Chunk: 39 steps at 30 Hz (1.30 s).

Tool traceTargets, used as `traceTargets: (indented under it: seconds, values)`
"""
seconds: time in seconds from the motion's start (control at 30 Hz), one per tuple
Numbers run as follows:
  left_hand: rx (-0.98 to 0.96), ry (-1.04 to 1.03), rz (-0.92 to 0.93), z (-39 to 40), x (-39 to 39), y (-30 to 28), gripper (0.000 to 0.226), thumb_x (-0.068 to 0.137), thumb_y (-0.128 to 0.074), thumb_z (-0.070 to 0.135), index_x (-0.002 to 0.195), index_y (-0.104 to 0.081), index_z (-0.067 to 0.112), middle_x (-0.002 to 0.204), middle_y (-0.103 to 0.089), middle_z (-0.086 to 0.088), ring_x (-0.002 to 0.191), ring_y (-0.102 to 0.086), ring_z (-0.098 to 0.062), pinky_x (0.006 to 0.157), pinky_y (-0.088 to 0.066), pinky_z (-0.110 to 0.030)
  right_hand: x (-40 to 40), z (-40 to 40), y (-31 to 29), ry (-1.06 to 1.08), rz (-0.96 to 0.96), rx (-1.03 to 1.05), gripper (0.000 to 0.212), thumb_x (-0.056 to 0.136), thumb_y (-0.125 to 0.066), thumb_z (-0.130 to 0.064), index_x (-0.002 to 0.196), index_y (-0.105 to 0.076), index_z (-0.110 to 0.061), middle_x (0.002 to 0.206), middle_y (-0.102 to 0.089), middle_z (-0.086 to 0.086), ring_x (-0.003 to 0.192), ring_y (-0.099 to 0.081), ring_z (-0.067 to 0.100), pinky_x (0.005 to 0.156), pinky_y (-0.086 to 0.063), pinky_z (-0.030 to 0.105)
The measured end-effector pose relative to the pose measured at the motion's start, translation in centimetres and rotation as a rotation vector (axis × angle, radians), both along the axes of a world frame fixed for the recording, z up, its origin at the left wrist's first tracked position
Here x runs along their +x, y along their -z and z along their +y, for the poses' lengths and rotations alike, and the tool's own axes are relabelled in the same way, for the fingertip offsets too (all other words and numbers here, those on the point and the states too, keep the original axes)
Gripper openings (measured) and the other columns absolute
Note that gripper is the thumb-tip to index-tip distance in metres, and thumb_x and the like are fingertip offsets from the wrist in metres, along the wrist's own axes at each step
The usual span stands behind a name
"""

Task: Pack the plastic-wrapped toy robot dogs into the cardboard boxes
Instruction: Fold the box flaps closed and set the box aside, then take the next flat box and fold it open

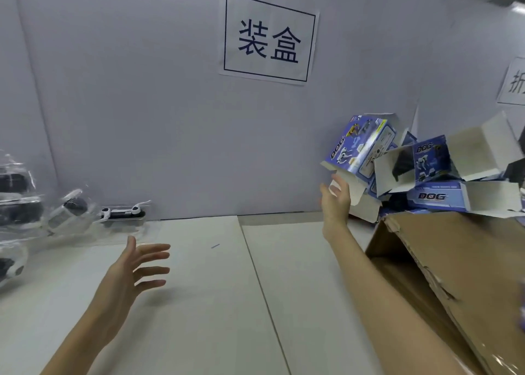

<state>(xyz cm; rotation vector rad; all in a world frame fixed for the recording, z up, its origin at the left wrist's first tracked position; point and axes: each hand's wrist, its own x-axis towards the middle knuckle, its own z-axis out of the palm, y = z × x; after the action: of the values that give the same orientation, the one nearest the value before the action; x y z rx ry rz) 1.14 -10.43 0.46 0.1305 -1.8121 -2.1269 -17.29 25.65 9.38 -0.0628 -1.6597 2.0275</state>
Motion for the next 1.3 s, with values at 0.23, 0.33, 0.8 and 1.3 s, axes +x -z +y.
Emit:
traceTargets:
  seconds: [0.23,0.33,0.8,1.3]
  values:
    - [-0.02,-0.014,-0.01,-0.1,-0.3,-0.1,0.068,0.1,-0.037,0.065,0.106,-0.081,0.015,0.115,-0.075,-0.012,0.099,-0.071,-0.037,0.087,-0.054,-0.052,-5.5,5.4,-4.0,-0.235,0.063,-0.709,0.021,0.107,-0.052,-0.031,0.122,-0.067,-0.03,0.104,-0.064,-0.008,0.12,-0.058,0.006,0.121,-0.029,0.028]
    - [-0.024,-0.015,-0.005,-0.1,-0.5,-0.3,0.066,0.101,-0.036,0.064,0.106,-0.081,0.015,0.114,-0.075,-0.012,0.097,-0.072,-0.036,0.087,-0.055,-0.051,-5.7,5.6,-4.2,-0.26,0.088,-0.865,0.037,0.108,-0.047,-0.021,0.142,-0.06,-0.02,0.133,-0.063,-0.006,0.131,-0.057,0.009,0.12,-0.034,0.024]
    - [-0.021,-0.024,-0.059,1.6,0.5,-0.3,0.057,0.084,-0.063,0.056,0.126,-0.066,0.019,0.127,-0.068,-0.011,0.097,-0.077,-0.03,0.079,-0.061,-0.042,6.3,-6.7,6.3,-0.274,-0.089,-0.409,0.032,0.11,-0.052,-0.03,0.099,-0.074,-0.01,0.104,-0.078,-0.001,0.105,-0.07,0.014,0.099,-0.05,0.03]
    - [0.012,0.217,-0.247,5.4,0.4,-0.7,0.094,0.067,-0.078,0.078,0.14,-0.053,0.026,0.117,-0.077,0.001,0.096,-0.076,-0.026,0.084,-0.062,-0.043,11.6,-13.0,4.7,-0.64,-0.024,-0.451,0.065,0.107,-0.044,-0.041,0.046,-0.032,-0.019,0.046,-0.036,0.001,0.041,-0.048,0.015,0.043,-0.039,0.02]
